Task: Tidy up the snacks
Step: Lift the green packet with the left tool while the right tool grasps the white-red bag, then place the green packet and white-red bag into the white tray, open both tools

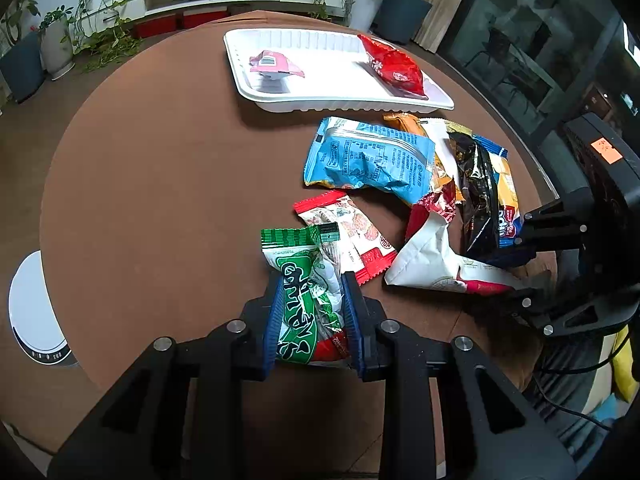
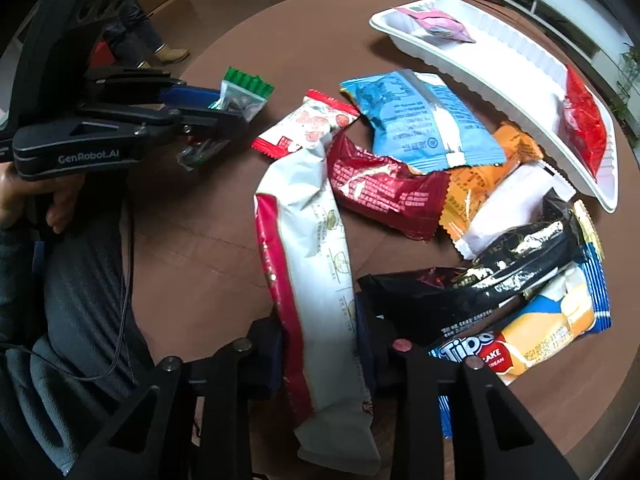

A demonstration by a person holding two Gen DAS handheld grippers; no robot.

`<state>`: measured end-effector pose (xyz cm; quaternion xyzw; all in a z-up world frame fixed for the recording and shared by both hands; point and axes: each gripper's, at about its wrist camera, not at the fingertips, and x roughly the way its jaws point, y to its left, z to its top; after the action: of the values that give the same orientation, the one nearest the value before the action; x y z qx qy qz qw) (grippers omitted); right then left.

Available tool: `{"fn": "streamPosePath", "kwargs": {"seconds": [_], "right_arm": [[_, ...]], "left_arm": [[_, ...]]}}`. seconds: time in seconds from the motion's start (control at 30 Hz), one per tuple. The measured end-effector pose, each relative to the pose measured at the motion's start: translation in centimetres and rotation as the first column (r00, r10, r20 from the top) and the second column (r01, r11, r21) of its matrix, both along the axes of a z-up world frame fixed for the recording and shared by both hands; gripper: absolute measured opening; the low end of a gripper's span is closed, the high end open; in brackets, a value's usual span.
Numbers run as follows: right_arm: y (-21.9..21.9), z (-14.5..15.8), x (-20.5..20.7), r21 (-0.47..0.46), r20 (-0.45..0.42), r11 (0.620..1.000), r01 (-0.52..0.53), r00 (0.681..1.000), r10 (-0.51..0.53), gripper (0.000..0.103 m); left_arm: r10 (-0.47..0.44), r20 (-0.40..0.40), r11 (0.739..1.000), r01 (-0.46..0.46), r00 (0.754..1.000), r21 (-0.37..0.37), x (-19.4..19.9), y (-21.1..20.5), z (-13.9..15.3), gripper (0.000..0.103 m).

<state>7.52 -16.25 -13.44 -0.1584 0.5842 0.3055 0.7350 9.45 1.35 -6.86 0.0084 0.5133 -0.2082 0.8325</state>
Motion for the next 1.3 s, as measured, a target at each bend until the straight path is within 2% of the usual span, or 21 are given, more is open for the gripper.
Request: {"fn": "streamPosePath", "kwargs": {"seconds": [0.13, 0.27, 0.47, 0.63, 0.77, 0.97, 1.3], "right_arm": [[-0.1, 0.2, -0.4, 0.016, 0.019, 0.999, 0.029, 0.999, -0.029, 0.029], [-1.4, 1.1, -0.6, 0.094, 0.020, 0.992, 0.078, 0.997, -0.080, 0.019], [-2.2, 1.5, -1.4, 0.151, 0.010, 0.984, 0.098, 0.995, -0.100, 0.019], [-2.5, 2.3, -2.0, 0.264, 0.004, 0.955, 0.139, 0.989, -0.145, 0.019], [-4.4, 4.2, -2.1, 0.378, -0.003, 0.906, 0.191, 0.979, -0.205, 0.019], [-8.2, 6.1, -1.2, 0.483, -0.015, 0.830, 0.279, 0.950, -0.311, 0.019], [-16.5, 8.2, 1.5, 0.578, -0.023, 0.698, 0.422, 0.864, -0.503, 0.019]], "left_arm": [[0.000, 0.003, 1.000, 0.000, 1.000, 0.000, 0.0, 0.0, 0.1, 0.026], [0.012, 0.018, 1.000, -0.012, 1.000, -0.007, -0.1, 0.4, 0.4, 0.025], [0.021, 0.027, 1.000, -0.021, 0.999, -0.021, -0.2, 0.6, 0.7, 0.025], [0.043, 0.040, 0.997, -0.040, 0.998, -0.065, -0.5, 1.5, 1.6, 0.025], [0.060, 0.069, 0.994, -0.053, 0.996, -0.099, -0.5, 2.0, 3.2, 0.025], [0.070, 0.094, 0.990, -0.057, 0.993, -0.131, 0.5, 2.0, 5.0, 0.025], [0.082, 0.143, 0.982, -0.055, 0.986, -0.182, 4.7, 1.6, 8.5, 0.025]]}}
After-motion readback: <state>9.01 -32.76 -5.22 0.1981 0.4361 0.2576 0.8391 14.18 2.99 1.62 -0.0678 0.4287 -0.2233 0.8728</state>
